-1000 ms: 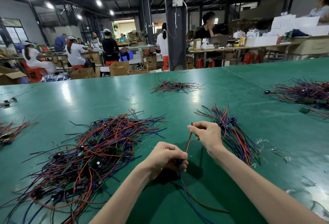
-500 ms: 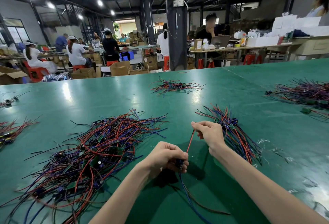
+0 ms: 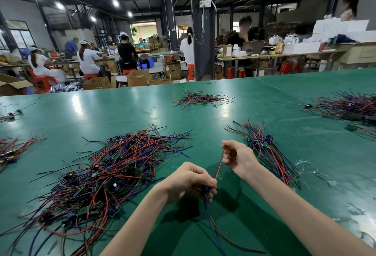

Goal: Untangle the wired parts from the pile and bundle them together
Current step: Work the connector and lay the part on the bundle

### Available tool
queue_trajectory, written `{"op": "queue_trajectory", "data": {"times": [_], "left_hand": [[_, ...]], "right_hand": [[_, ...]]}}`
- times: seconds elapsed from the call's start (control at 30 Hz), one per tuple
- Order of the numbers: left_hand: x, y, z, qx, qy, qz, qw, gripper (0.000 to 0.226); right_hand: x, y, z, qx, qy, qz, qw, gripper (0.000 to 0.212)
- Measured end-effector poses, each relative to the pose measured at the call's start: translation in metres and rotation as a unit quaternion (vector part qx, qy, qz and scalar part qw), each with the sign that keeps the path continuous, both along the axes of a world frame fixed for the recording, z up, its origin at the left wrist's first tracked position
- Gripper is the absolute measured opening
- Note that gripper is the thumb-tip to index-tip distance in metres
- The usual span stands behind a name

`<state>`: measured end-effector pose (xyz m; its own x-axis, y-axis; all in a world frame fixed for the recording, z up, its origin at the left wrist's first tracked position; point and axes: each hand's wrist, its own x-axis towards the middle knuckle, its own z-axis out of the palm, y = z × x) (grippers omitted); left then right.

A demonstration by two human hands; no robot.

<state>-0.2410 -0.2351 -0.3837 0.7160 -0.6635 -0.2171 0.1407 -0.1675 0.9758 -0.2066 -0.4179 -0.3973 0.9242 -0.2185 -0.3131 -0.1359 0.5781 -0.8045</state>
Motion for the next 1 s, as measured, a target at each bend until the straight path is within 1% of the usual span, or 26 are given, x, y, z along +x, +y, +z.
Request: {"op": "queue_trajectory", "data": {"times": [0.1,0.17,0.23,0.3,0.4,0.5,0.57,0.67,0.8,0.9,1.0], "left_hand": [[0.001,0.001,-0.001,-0.01,-0.004,0.001,1.0,0.022],[0.002,0.002,-0.002,-0.029,-0.007,0.033,0.999,0.022],[0.004,0.001,-0.002,-0.052,-0.008,0.092,0.994,0.018],[0.008,0.001,-0.002,-0.079,0.0,0.169,0.982,0.016],[0.015,0.004,-0.002,-0.098,0.001,0.263,0.96,0.015],[0.017,0.006,-0.003,-0.107,0.004,0.305,0.946,0.013],[0.018,0.006,-0.004,-0.119,0.012,0.319,0.94,0.011],[0.02,0.006,-0.005,-0.142,0.018,0.335,0.931,0.009],[0.022,0.006,-0.008,-0.146,0.004,0.351,0.925,0.008],[0.022,0.003,-0.008,-0.16,0.009,0.33,0.93,0.014],[0.021,0.001,-0.006,-0.137,0.035,0.278,0.95,0.024]], "right_hand": [[0.0,0.001,0.003,0.057,0.009,0.026,0.998,0.022],[-0.003,0.0,0.005,0.051,0.016,0.034,0.998,0.023],[-0.007,-0.001,0.006,0.004,0.024,0.056,0.998,0.022],[-0.012,0.002,0.007,-0.061,0.03,0.106,0.992,0.027],[-0.022,0.015,0.006,-0.154,0.015,0.213,0.965,0.028],[-0.033,0.031,0.004,-0.205,-0.04,0.29,0.934,0.02],[-0.039,0.041,0.0,-0.225,-0.064,0.295,0.926,0.013],[-0.045,0.052,-0.006,-0.253,-0.08,0.282,0.922,0.015],[-0.047,0.057,-0.006,-0.214,-0.077,0.264,0.937,0.014],[-0.046,0.058,-0.005,-0.204,-0.079,0.248,0.944,0.016],[-0.045,0.059,-0.007,-0.215,-0.094,0.231,0.944,0.016]]}}
